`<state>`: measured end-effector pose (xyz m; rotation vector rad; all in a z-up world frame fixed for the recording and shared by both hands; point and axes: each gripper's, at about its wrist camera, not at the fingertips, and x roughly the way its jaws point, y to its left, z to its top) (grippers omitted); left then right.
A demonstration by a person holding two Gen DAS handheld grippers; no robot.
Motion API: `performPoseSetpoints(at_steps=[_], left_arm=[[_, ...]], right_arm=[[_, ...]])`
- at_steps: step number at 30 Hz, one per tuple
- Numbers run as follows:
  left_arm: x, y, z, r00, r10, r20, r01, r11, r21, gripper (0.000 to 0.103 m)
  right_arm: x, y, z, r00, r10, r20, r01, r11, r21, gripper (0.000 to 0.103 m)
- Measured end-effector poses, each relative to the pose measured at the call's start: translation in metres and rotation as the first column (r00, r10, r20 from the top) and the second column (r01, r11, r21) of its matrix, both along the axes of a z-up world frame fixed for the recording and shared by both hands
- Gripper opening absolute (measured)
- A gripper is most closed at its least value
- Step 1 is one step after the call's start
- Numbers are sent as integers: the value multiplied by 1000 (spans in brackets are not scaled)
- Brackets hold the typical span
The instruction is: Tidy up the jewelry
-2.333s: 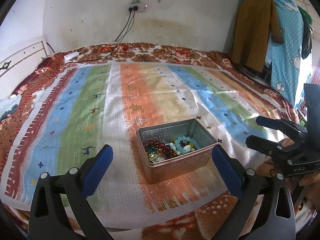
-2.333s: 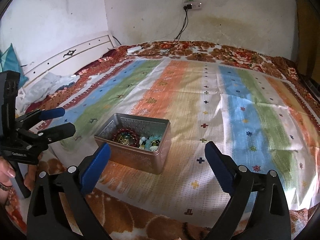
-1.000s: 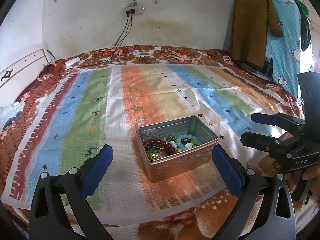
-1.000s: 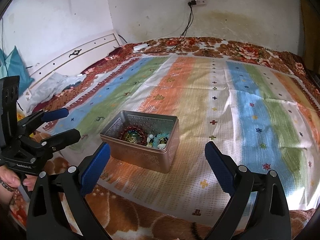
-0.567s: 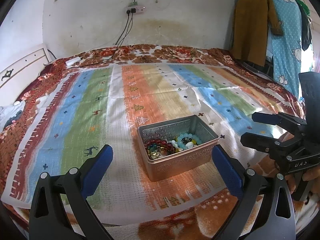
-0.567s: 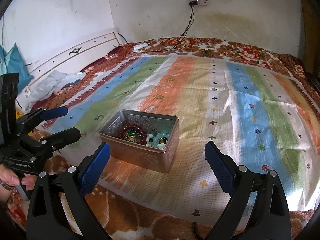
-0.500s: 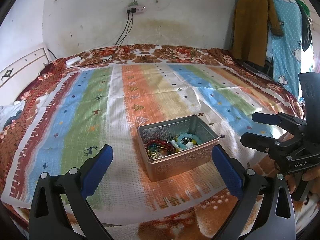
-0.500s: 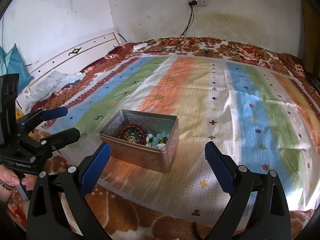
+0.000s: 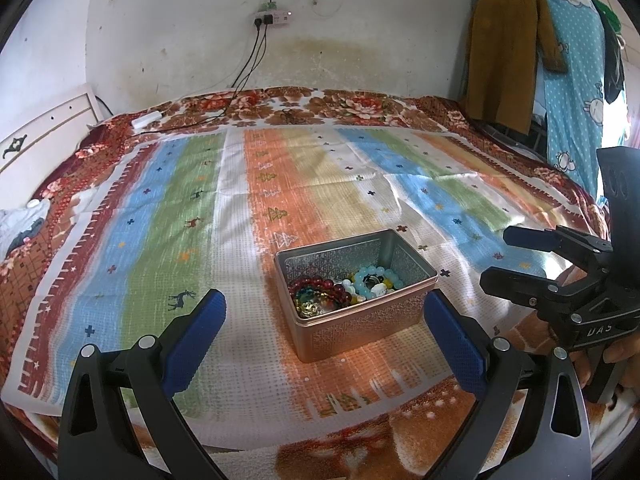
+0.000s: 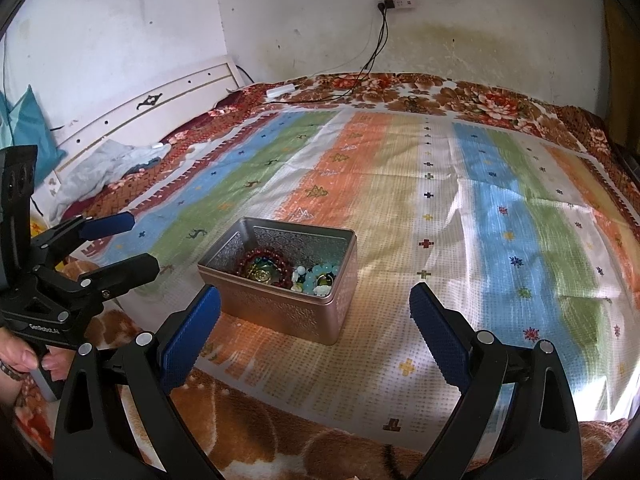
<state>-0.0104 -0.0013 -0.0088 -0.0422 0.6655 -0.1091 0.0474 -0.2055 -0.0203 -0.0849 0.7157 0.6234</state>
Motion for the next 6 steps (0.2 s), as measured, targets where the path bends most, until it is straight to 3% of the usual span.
performPoseSetpoints(at_steps=[6], left_arm=[[1,-2,-2,1000,0,-15,0,1000,-7,97]], right_arm=[[0,0,0,1000,0,0,0,1000,0,96]])
